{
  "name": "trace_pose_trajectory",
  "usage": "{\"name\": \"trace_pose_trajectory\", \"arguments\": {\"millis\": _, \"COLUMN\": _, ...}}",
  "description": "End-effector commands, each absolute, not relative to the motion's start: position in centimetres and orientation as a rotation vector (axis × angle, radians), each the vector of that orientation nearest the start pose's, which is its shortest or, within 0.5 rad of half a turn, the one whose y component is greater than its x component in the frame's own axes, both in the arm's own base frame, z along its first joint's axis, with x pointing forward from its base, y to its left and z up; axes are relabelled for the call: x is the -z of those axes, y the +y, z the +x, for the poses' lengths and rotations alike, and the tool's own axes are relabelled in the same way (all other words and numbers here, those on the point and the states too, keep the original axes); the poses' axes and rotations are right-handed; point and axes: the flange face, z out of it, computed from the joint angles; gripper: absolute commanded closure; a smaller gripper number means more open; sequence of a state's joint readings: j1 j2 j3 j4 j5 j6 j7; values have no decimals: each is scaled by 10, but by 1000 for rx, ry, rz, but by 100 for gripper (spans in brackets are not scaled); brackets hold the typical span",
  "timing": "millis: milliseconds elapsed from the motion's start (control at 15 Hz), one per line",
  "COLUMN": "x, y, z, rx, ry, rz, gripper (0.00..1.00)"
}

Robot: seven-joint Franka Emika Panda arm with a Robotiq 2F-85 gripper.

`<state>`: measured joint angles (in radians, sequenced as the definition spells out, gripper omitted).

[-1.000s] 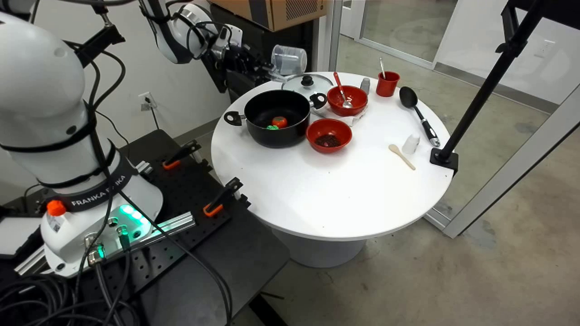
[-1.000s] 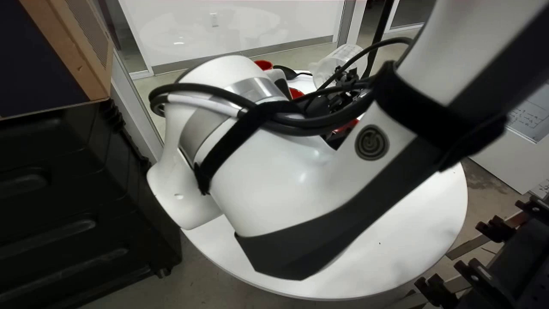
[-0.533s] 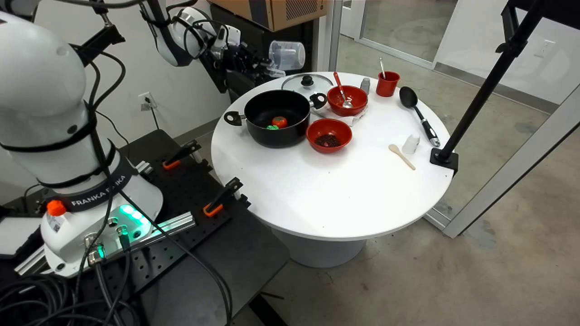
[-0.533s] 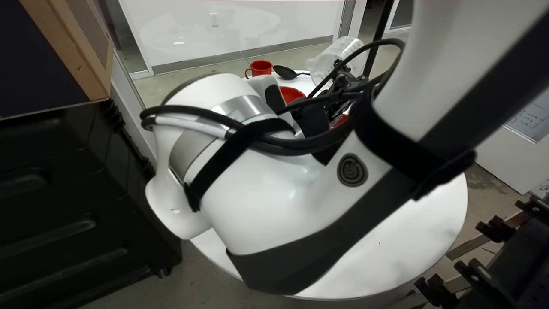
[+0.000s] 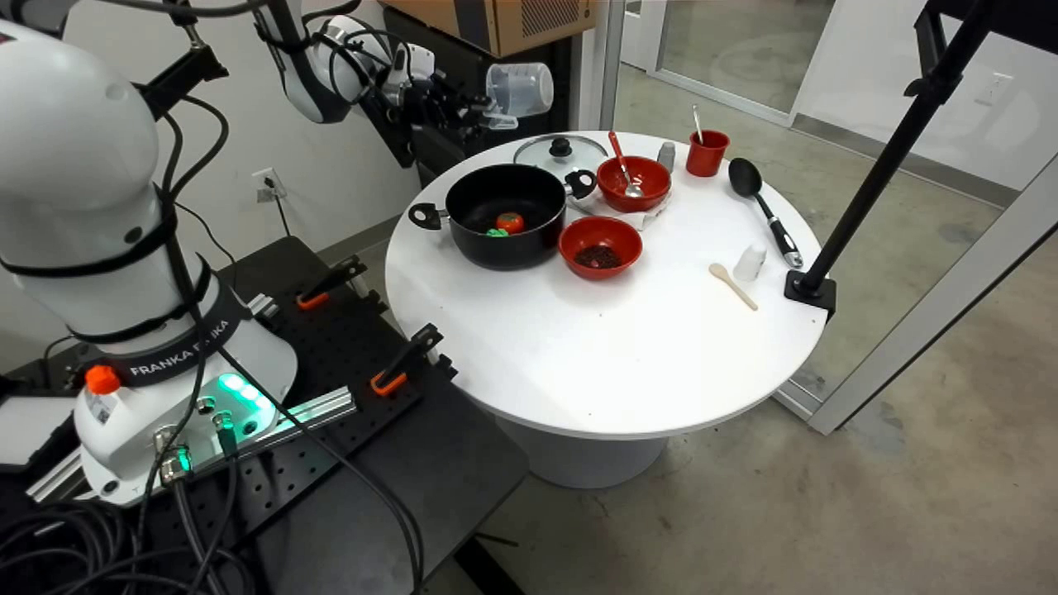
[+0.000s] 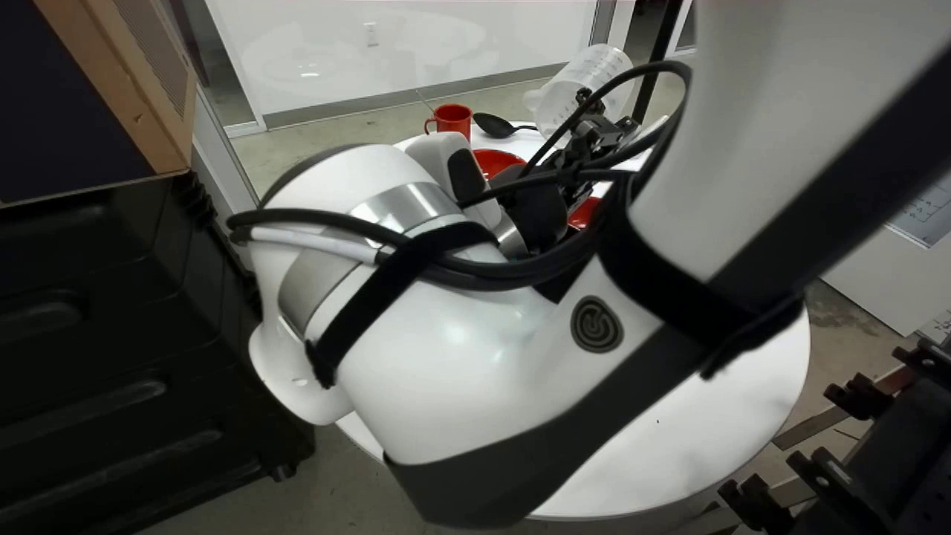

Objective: Pour the contents of the clear jar into the pot

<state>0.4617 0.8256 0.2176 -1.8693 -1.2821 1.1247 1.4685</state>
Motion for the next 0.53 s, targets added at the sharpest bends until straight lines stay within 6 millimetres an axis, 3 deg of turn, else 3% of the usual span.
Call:
{"name": "trace_pose_trajectory", "arguments": {"millis": 0, "x": -114, "y": 213, "z": 474, "rx": -382, "ry": -92, "rz": 1384, "gripper": 93}}
{"name": "trace_pose_trajectory", "arguments": {"millis": 467, "x": -107, "y": 207, "z": 468, "rx": -376, "ry": -89, "rz": 1294, "gripper": 93}}
